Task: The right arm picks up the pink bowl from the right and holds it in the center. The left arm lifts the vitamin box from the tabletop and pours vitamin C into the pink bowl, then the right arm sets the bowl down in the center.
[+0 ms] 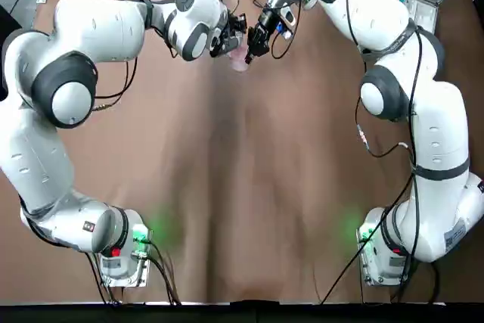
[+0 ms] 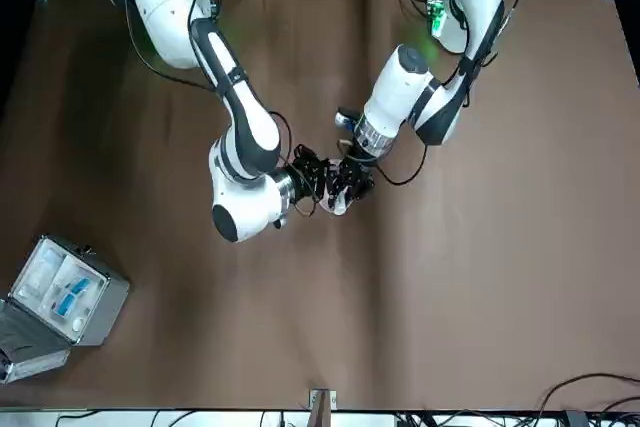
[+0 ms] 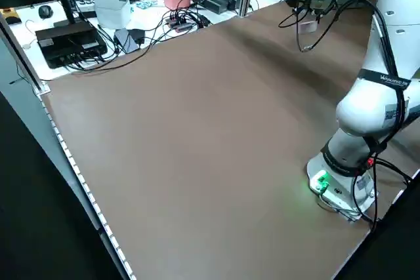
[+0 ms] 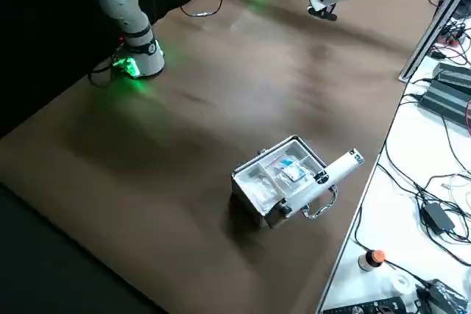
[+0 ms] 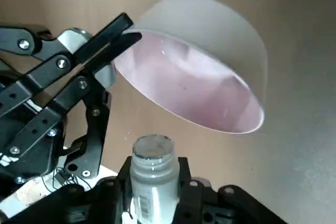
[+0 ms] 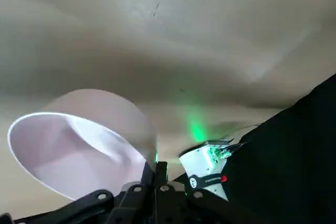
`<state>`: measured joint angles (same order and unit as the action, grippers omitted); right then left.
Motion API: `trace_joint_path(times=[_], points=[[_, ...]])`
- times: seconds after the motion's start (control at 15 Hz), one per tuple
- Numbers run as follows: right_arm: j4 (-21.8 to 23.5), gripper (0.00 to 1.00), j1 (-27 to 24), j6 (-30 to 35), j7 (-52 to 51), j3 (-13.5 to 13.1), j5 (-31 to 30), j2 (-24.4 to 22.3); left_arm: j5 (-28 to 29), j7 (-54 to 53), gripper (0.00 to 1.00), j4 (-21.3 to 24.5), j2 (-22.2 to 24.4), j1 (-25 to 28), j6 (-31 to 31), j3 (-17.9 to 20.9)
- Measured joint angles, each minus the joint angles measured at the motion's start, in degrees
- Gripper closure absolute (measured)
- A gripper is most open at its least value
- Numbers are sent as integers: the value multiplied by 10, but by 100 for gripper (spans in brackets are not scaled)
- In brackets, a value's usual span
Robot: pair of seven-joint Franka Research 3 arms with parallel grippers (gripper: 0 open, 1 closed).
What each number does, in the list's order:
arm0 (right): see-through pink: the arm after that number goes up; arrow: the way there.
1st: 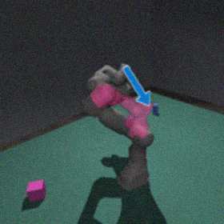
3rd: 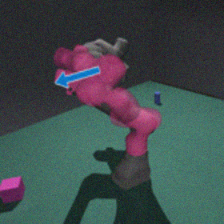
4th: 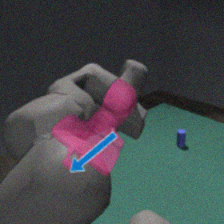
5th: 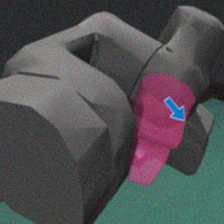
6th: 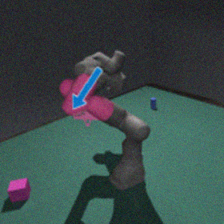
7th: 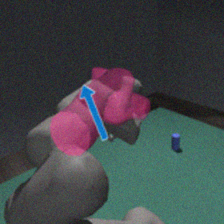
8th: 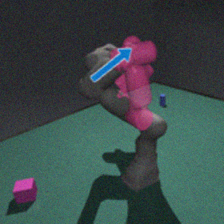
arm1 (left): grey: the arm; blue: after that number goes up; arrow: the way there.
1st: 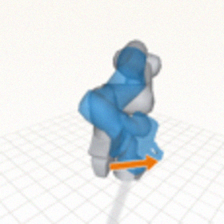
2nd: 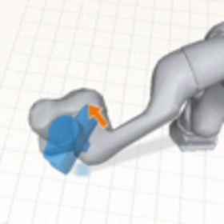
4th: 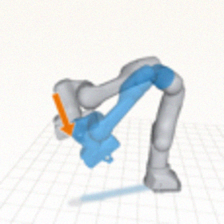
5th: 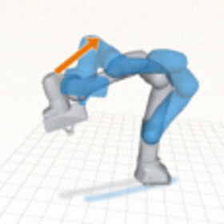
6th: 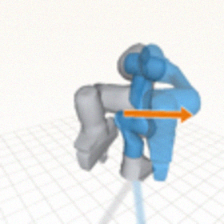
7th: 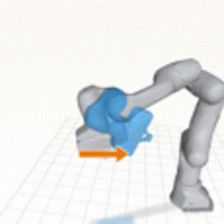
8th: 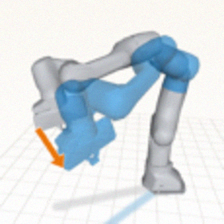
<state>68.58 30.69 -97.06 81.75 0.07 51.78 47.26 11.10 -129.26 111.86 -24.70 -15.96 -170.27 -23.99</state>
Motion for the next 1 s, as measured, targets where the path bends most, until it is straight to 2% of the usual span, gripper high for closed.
trace_joint_path(times=[0.13,0.67,1.0], points=[[0,98,2,0,-6,0,0,0,4,0,64,0,0,-1,-1,0],[0,98,2,8,-14,0,0,0,108,0,64,0,8,1,-6,5],[0,98,2,8,-14,0,0,0,148,0,64,0,8,1,-8,4]])
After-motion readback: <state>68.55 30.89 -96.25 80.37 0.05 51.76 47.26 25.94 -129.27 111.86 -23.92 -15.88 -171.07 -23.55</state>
